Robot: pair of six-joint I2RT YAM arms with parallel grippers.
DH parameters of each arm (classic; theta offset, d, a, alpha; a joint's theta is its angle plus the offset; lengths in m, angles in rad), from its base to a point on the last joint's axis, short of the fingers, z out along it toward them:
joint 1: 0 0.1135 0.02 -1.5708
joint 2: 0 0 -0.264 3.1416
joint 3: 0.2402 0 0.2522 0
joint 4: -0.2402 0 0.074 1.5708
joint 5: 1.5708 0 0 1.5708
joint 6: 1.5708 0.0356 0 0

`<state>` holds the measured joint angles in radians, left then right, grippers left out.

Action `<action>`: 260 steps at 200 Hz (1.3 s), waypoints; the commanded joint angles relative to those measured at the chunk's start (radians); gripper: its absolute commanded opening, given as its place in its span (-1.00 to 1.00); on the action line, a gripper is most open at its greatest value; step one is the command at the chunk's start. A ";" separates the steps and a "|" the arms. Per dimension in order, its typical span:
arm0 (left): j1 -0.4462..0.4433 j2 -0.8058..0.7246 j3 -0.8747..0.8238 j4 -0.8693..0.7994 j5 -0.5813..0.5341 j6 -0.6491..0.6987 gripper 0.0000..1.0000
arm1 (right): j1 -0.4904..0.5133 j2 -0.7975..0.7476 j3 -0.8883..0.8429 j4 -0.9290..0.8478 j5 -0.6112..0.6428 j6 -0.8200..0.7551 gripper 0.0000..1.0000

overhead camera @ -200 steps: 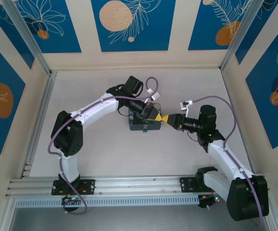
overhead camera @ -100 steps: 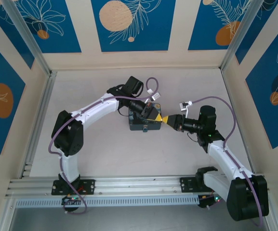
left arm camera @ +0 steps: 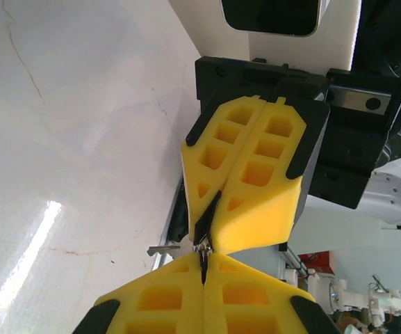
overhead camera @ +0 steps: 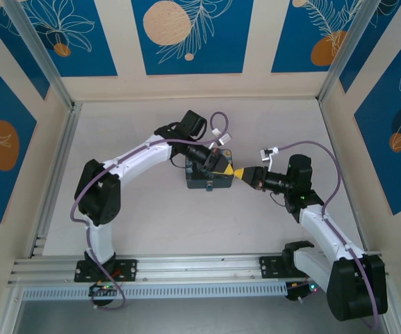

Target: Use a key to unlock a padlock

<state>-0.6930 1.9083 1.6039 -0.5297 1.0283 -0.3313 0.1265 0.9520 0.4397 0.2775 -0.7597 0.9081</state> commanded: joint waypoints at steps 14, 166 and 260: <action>0.043 -0.129 -0.103 0.175 -0.140 -0.095 -0.15 | -0.003 -0.016 -0.012 -0.040 0.003 0.007 -1.00; 0.010 -0.652 -0.934 0.576 -0.858 -0.335 1.00 | 0.021 0.266 0.233 -0.270 0.234 0.048 -1.00; -0.091 -0.340 -0.929 0.926 -0.932 -0.300 0.83 | 0.138 0.512 0.363 -0.247 0.309 0.057 -1.00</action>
<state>-0.7673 1.5169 0.6720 0.2554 0.1200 -0.6300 0.2581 1.4132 0.7631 0.0299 -0.4625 0.9619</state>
